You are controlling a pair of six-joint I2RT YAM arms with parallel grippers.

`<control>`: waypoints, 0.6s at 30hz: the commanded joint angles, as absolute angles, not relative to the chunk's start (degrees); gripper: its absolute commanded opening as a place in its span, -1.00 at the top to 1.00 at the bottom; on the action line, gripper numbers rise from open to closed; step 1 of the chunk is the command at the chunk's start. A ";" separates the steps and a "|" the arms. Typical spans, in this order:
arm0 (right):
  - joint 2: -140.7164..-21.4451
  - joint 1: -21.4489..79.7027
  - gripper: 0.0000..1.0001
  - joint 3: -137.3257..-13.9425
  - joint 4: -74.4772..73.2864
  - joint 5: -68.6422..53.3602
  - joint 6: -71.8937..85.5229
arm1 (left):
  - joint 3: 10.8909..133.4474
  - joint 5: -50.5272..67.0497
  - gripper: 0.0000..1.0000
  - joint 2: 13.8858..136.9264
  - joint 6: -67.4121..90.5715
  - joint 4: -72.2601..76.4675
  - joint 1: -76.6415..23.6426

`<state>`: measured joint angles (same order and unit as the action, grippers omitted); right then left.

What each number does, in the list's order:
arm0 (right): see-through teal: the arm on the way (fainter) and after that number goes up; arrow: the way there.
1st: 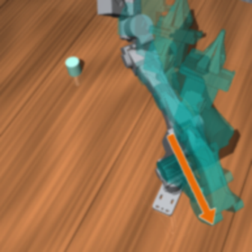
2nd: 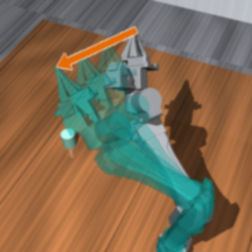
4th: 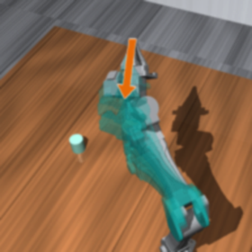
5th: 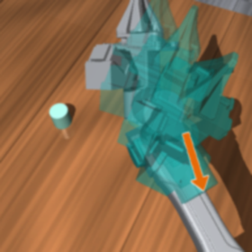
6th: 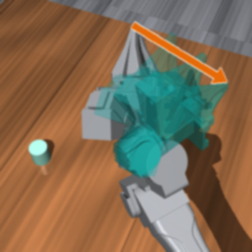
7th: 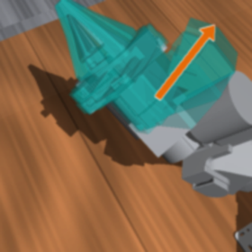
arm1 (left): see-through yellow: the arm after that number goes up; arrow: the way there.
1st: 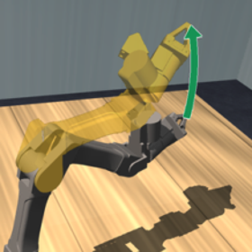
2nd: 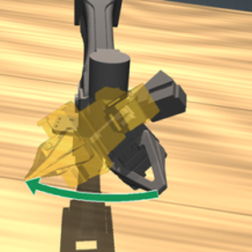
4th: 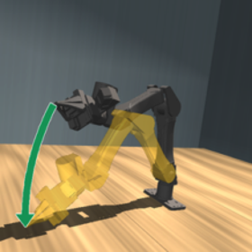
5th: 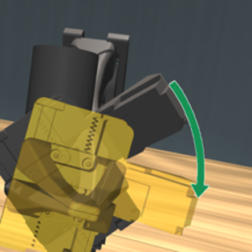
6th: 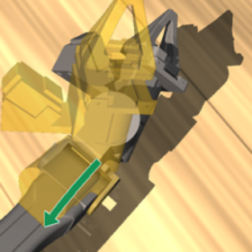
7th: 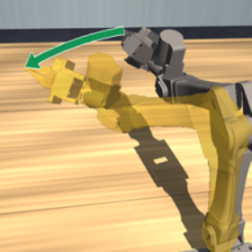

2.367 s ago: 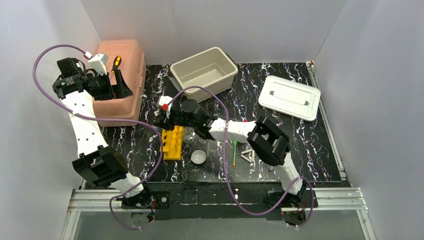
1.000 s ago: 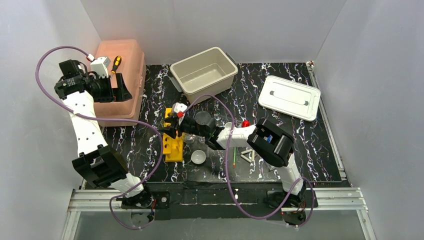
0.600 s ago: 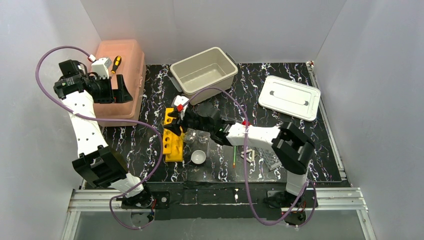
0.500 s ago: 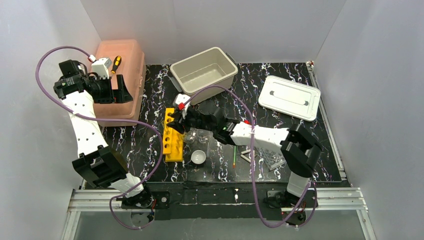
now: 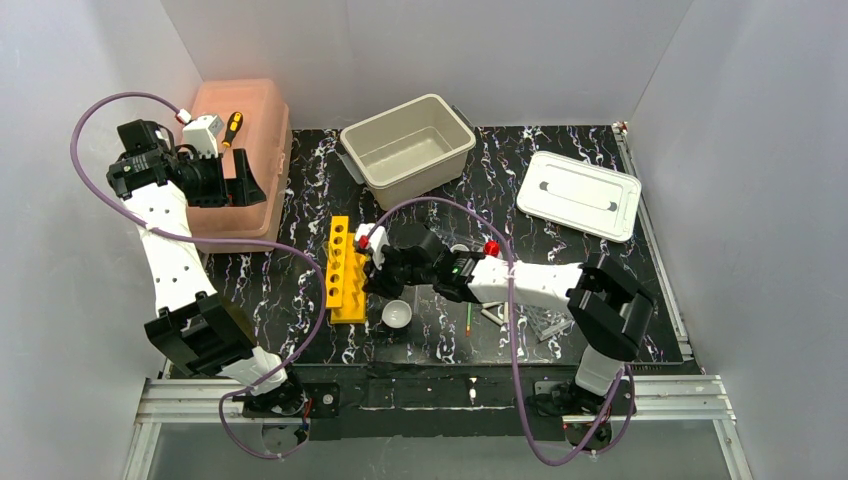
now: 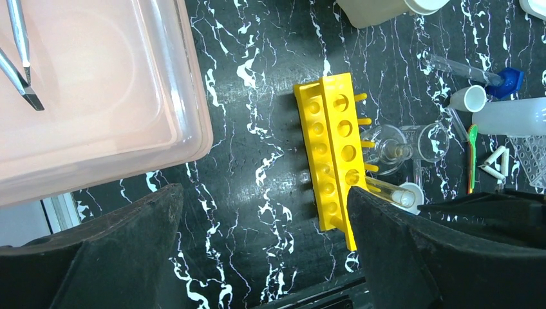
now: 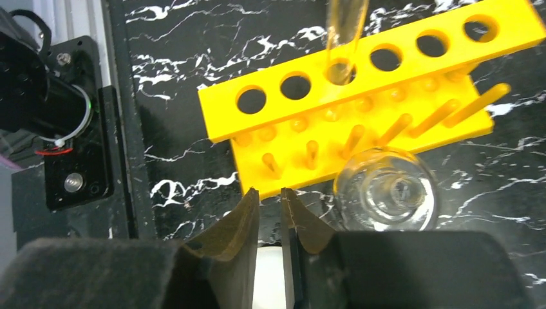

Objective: Organize the chemistry lab equipment
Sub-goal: Adjust the test tube rack at the center of the board.

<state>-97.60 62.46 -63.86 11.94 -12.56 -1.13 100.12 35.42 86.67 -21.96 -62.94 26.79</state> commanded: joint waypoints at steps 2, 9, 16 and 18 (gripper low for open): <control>-101.00 63.32 0.51 -64.60 12.76 -15.12 -0.75 | 100.27 37.16 -0.99 84.68 -21.82 -63.20 26.79; -108.78 64.50 0.60 -69.26 15.15 -15.75 -1.14 | 100.14 36.33 -0.99 84.64 -21.89 -62.99 26.81; -115.49 66.36 0.61 -75.50 17.52 -14.46 -0.71 | 100.25 35.43 -0.99 84.38 -22.54 -62.93 26.82; -116.55 66.60 0.61 -76.53 18.21 -13.69 -0.59 | 100.22 35.20 -0.99 84.25 -22.82 -62.93 26.90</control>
